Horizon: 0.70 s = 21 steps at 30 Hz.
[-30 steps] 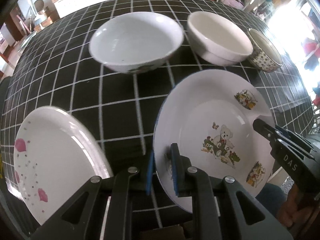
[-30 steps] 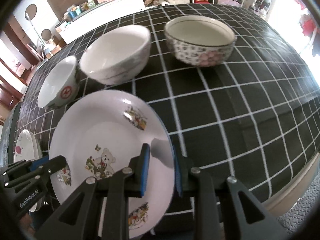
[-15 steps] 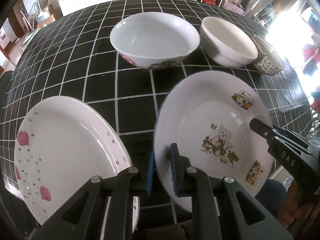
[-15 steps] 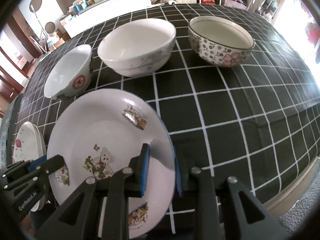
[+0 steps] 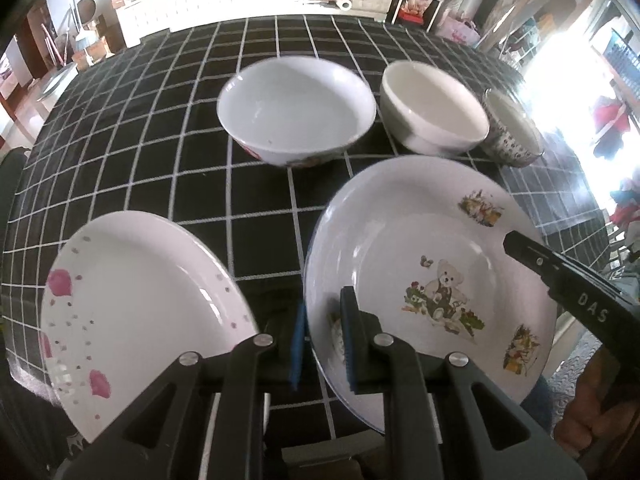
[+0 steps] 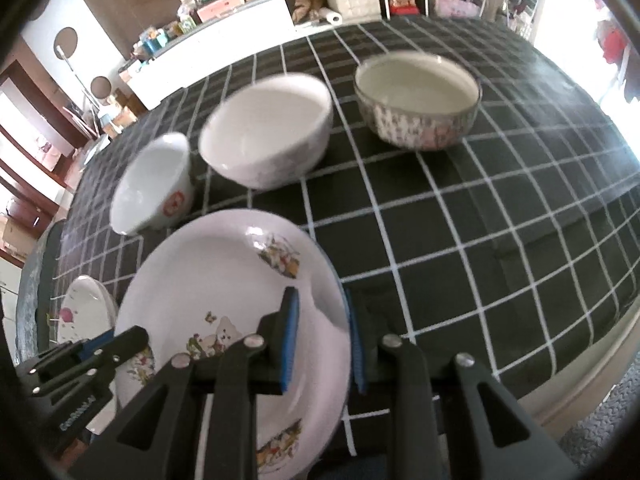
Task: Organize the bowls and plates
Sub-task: 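Lift the bear plate with both tools and carry it toward the plate stack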
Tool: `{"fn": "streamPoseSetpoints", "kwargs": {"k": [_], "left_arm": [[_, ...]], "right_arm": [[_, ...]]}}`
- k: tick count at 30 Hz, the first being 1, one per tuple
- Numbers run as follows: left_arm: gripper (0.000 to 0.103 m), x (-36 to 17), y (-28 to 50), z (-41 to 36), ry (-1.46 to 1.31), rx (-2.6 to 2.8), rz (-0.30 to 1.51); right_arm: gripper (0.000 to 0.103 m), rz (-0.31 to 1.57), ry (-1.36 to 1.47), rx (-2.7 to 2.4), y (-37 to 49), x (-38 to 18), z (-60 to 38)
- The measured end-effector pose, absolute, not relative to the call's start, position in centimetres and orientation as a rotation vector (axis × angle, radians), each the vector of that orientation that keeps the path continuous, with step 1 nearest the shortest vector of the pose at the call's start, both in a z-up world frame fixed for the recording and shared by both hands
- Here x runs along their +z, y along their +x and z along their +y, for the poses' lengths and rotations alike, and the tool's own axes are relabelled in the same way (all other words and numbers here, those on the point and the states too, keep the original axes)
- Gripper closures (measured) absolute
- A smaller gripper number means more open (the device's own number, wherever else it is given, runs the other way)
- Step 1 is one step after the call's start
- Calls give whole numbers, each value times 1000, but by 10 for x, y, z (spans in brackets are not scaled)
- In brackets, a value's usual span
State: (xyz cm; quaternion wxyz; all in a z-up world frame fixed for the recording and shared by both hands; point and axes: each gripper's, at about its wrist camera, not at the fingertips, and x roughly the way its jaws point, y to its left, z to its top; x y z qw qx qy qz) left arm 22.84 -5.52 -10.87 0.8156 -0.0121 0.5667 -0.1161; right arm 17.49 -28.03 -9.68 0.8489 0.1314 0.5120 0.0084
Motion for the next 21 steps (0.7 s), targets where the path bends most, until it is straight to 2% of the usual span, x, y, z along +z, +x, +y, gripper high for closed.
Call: {"fn": "streamPoseSetpoints", "kwargs": {"k": [11, 21], "left_arm": [[89, -71, 201, 22, -74, -139, 1141], [89, -71, 181, 95, -84, 20, 1154]], "right_arm": [[75, 1027, 229, 132, 168, -63, -214], [75, 1096, 185, 265, 176, -86, -132]]}}
